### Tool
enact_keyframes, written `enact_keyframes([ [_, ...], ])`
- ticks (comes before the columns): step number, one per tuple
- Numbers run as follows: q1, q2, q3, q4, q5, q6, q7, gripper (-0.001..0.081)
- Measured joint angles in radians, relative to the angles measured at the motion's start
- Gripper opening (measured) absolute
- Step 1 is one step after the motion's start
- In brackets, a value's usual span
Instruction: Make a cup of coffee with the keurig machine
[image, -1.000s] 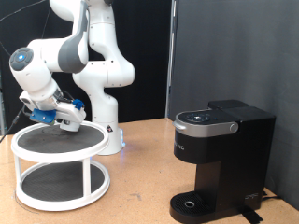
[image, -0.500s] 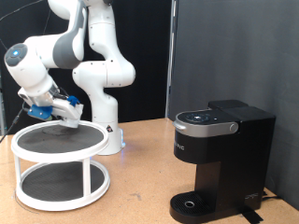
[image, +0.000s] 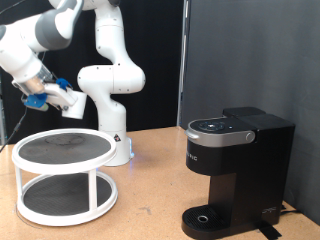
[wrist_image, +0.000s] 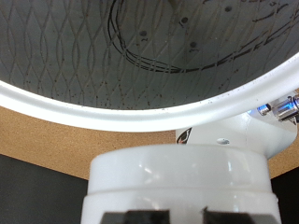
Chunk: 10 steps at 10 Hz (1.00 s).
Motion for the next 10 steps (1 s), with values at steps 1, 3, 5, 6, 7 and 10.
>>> enact_keyframes([
  [1,0.000,0.001,0.000,-0.002,-0.001,0.000,-0.008,0.0002],
  [3,0.004,0.003,0.000,-0.004,0.029,0.000,-0.019,0.0001],
  [5,0.032,0.007,0.003,0.001,0.122,-0.013,-0.019,0.0001],
  [6,0.052,0.011,0.014,0.002,0.170,-0.005,0.002,0.0001],
  [7,0.062,0.016,0.035,-0.001,0.228,0.025,0.059,0.0001],
  [10,0.074,0.034,0.109,-0.024,0.404,0.175,0.291,0.0001],
])
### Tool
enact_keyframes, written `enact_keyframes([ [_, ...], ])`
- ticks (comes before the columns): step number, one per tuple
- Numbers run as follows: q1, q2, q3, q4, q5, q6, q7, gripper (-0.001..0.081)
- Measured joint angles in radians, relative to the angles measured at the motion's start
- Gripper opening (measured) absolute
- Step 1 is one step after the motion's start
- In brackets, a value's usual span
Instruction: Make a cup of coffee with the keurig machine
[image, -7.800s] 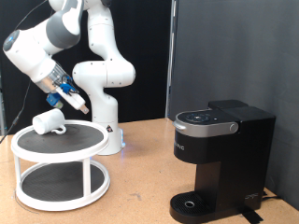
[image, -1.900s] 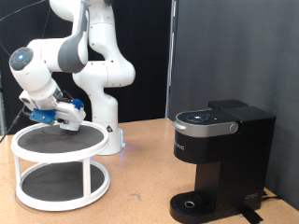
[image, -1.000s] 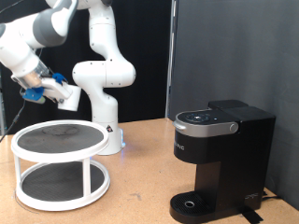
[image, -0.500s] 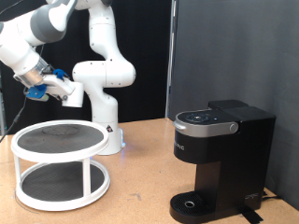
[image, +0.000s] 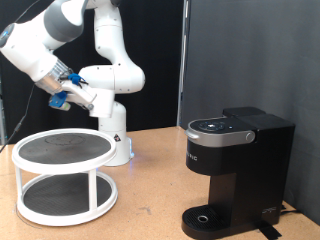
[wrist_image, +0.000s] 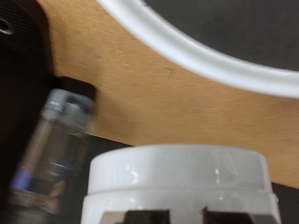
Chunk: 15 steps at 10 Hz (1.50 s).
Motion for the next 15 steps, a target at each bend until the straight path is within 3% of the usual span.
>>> enact_keyframes([
  [2,0.012,0.025,0.049,-0.004,0.035,0.087,0.099,0.0001],
  [3,0.011,0.025,0.046,-0.004,0.034,0.080,0.081,0.0001],
  [5,0.010,0.018,0.048,-0.030,0.144,0.172,0.118,0.0001],
  [7,0.012,-0.004,0.077,-0.077,0.286,0.330,0.156,0.0001],
  [10,0.028,-0.045,0.177,-0.157,0.446,0.545,0.251,0.0001],
  [12,0.050,-0.057,0.243,-0.186,0.487,0.574,0.309,0.0001],
  [15,0.070,-0.075,0.297,-0.226,0.520,0.580,0.317,0.0001],
])
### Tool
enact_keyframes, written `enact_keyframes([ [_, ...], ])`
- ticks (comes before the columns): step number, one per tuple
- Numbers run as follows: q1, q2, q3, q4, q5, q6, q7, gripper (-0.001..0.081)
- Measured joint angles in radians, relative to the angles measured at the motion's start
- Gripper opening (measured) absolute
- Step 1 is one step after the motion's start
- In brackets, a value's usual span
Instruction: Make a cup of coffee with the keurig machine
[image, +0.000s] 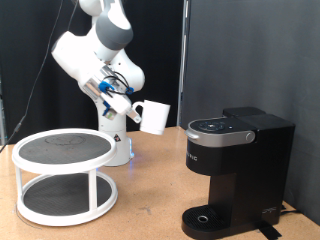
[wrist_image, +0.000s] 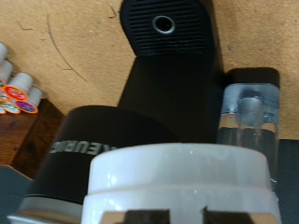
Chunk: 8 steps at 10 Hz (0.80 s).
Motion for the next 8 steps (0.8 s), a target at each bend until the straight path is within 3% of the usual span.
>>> enact_keyframes([
  [2,0.000,-0.037,-0.003,-0.028,0.001,-0.008,-0.024,0.0001],
  [4,0.000,-0.030,-0.002,-0.028,-0.001,-0.008,-0.010,0.0001],
  [8,0.000,0.053,0.005,-0.019,-0.004,-0.010,0.103,0.0001],
])
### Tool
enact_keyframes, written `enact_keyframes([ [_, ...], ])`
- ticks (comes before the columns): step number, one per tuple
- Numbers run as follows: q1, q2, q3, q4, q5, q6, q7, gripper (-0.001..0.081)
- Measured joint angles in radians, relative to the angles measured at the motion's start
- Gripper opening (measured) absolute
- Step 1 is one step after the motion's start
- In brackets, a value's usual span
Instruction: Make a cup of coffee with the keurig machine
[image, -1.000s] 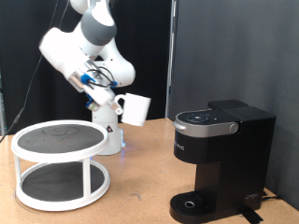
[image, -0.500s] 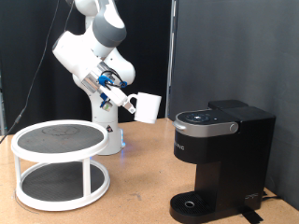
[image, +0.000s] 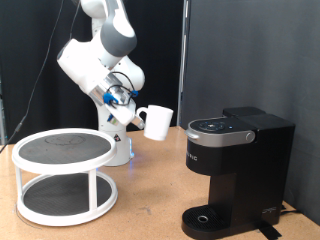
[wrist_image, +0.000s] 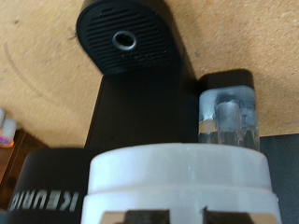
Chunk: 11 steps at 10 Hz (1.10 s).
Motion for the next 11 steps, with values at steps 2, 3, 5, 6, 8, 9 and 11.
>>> enact_keyframes([
  [2,0.000,0.066,0.005,0.018,0.000,0.002,0.020,0.0001],
  [3,0.000,0.102,0.009,0.031,0.000,0.007,0.022,0.0001],
  [5,0.001,0.170,0.016,0.060,-0.001,0.018,0.022,0.0001],
  [6,0.001,0.203,0.019,0.073,-0.004,0.023,0.021,0.0001],
  [8,0.003,0.267,0.028,0.094,-0.004,0.057,0.019,0.0001],
  [9,0.004,0.299,0.031,0.106,0.000,0.072,0.018,0.0001],
  [11,0.004,0.355,0.037,0.137,0.023,0.088,0.008,0.0001],
])
